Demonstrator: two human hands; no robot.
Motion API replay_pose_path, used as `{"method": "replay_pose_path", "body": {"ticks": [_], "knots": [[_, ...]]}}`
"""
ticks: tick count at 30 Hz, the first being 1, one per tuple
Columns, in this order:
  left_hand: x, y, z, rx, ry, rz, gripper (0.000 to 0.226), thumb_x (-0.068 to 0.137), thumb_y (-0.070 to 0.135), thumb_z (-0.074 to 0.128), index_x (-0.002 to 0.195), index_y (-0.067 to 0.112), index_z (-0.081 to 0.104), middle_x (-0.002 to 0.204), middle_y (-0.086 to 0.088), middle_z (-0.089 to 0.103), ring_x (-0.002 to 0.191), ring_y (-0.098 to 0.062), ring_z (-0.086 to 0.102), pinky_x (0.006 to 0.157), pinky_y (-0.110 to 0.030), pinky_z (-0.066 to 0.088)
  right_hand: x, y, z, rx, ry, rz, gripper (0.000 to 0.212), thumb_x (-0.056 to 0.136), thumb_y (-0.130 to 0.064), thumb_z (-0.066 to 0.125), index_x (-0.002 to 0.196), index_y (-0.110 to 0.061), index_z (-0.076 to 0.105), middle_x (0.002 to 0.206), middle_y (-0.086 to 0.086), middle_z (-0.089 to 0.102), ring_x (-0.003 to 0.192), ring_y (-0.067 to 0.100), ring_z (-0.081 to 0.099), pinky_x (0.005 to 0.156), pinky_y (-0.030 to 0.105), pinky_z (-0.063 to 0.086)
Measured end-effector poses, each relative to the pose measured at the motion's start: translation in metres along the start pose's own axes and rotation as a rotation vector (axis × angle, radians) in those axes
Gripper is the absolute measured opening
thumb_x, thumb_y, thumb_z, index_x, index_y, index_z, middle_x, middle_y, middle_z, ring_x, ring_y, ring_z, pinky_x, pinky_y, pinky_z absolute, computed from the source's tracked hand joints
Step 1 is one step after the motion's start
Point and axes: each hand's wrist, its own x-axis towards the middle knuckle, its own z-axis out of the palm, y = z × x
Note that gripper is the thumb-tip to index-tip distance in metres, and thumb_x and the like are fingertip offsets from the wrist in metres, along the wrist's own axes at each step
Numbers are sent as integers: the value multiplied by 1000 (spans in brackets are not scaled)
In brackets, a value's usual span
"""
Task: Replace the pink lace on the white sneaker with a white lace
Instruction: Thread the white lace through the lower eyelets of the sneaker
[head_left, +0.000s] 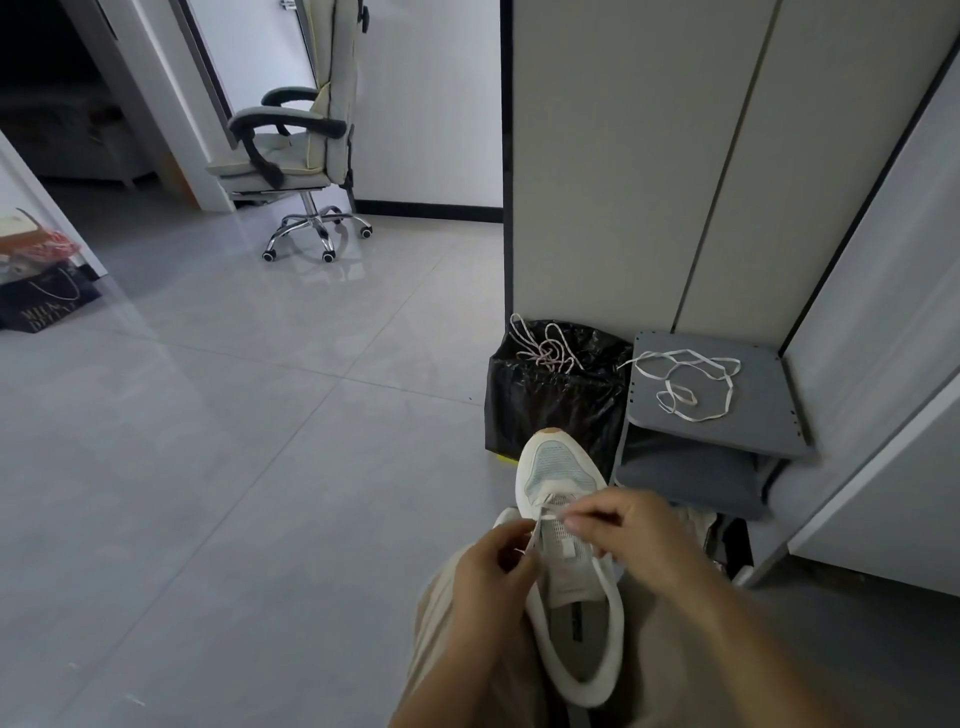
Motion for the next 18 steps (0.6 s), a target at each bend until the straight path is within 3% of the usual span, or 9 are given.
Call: {"method": "replay_pose_path", "body": {"ticks": [3,7,12,18], "knots": [[1,-2,-4,-33,-12,-65,38,85,6,60,83,43,71,85,14,73,85,-6,67,84,-30,53,3,8,14,-284,-8,-35,9,83,-22,67,84,-28,74,78,-16,62,80,1,59,74,19,47],[2,-1,-5,-111,-11,-126,42,84,1,57,77,38,75,84,7,74,88,-17,68,86,-38,52,7,3,24,-585,28,-62,16,89,-28,54,89,-23,70,93,-8,56,90,14,55,77,28,47],[4,-4,-7,-148,-34,-162,43,85,-1,55,77,35,76,86,4,74,89,-19,67,89,-40,52,11,7,28,-538,85,-60,17,88,-24,55,82,-17,69,88,-5,56,83,17,56,71,29,47],[3,-4,-6,-116,-31,-129,36,85,3,57,82,35,73,85,11,73,85,-9,67,79,-26,52,14,9,29,-528,78,-93,17,88,-22,55,85,-15,69,85,-8,54,82,13,55,64,18,39]]}}
